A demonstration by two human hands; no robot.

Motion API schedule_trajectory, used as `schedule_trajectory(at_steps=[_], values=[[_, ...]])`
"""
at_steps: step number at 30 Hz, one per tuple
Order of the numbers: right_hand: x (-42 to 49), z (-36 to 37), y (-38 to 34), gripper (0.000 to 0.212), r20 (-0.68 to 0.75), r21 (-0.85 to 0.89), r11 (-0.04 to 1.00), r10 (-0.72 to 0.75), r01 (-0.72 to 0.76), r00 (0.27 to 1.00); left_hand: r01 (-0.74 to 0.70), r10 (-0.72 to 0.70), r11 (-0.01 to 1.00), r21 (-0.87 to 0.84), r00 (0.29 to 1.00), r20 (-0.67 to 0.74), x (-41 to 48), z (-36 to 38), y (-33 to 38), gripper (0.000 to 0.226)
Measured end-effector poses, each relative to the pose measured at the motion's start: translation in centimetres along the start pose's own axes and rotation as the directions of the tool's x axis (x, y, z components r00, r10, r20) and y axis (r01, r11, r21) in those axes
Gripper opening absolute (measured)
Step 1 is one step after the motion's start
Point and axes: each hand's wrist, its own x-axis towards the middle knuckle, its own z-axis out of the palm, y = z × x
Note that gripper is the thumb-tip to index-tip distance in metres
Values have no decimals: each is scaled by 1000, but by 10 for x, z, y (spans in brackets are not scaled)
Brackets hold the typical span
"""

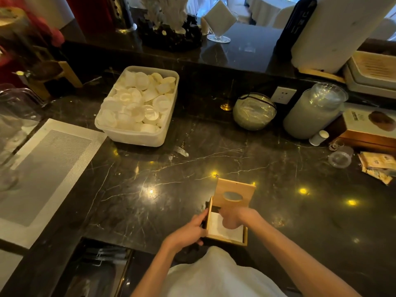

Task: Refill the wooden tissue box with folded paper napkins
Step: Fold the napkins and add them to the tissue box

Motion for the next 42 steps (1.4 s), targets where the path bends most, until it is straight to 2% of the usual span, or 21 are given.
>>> schedule_trajectory(at_steps=[4,9,12,17,22,29,32,35,38,39,41,42], values=[[5,5,-5,43,-13,38,998,43,-43,999,2,-2,1000,17,1000,7,-1,1,2,80],[7,0,1,49,16,109,994,28,-30,999,-3,3,1000,19,1000,-4,-2,1,3,83],[5,6,-3,44,-2,130,991,26,-25,1000,-7,7,1000,15,1000,5,-2,0,2,83],[-4,5,7,55,-81,233,972,-3,21,997,-27,27,1000,12,1000,8,-1,-1,3,80],[-4,8,4,54,-85,193,981,25,-8,996,-29,29,1000,6,1000,9,-2,-2,2,79],[1,13,0,53,-97,245,970,25,-1,995,-20,21,1000,-19,1000,23,-3,-2,3,80],[-3,13,0,59,-90,265,964,6,19,996,-39,39,999,-10,999,5,-4,-2,4,88],[-16,16,6,61,-166,328,942,-11,66,986,-116,117,993,19,993,-34,-4,2,4,98],[-41,27,20,55,-306,462,870,-27,174,951,-168,173,982,86,983,-58,-5,3,13,94],[-50,30,25,50,-370,464,870,20,167,929,-167,177,979,113,981,-78,-5,2,17,89],[-60,36,37,42,-515,364,928,133,76,847,-148,171,972,185,978,-117,-5,2,25,77],[-61,38,43,42,-534,327,945,164,23,830,-129,162,966,226,978,-134,-3,2,29,69]])
